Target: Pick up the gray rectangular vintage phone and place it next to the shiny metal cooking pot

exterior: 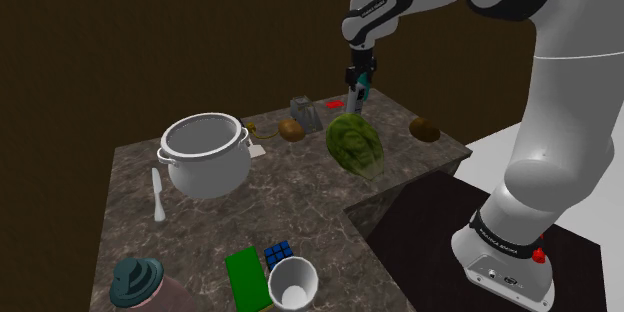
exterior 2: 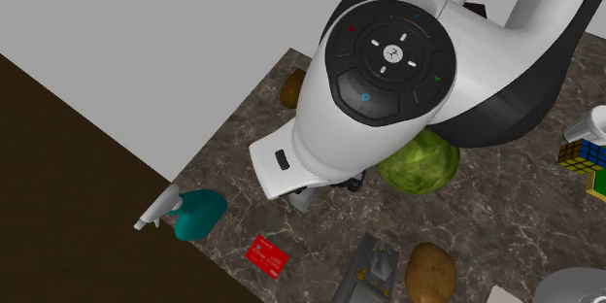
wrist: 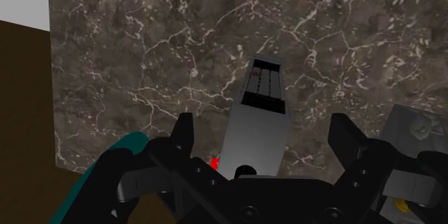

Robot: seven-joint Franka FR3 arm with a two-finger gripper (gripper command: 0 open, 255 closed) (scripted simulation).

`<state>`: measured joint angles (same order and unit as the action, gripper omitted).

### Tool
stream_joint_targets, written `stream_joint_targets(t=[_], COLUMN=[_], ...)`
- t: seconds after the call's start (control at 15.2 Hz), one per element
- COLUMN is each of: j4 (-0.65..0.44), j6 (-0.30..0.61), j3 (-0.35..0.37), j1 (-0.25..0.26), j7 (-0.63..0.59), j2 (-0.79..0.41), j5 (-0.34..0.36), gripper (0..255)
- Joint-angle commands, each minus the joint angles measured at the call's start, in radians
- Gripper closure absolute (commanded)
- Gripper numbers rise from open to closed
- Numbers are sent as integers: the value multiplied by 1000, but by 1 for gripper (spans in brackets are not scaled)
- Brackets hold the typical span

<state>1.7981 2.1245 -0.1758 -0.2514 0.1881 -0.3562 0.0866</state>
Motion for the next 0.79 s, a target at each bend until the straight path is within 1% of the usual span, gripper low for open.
stream_joint_targets(t=[0.0, 0.13, 0.59, 0.66, 0.73], j4=[11, 20, 19, 19, 19], j6=[23, 41, 40, 40, 40], j3=[0, 0, 0, 0, 0], j1=[-1, -3, -3, -3, -3], j7=[-1, 0, 0, 0, 0], j2=[-11, -20, -20, -20, -20], j5=[-1, -2, -2, -2, -2], gripper=[0, 0, 0, 255, 255])
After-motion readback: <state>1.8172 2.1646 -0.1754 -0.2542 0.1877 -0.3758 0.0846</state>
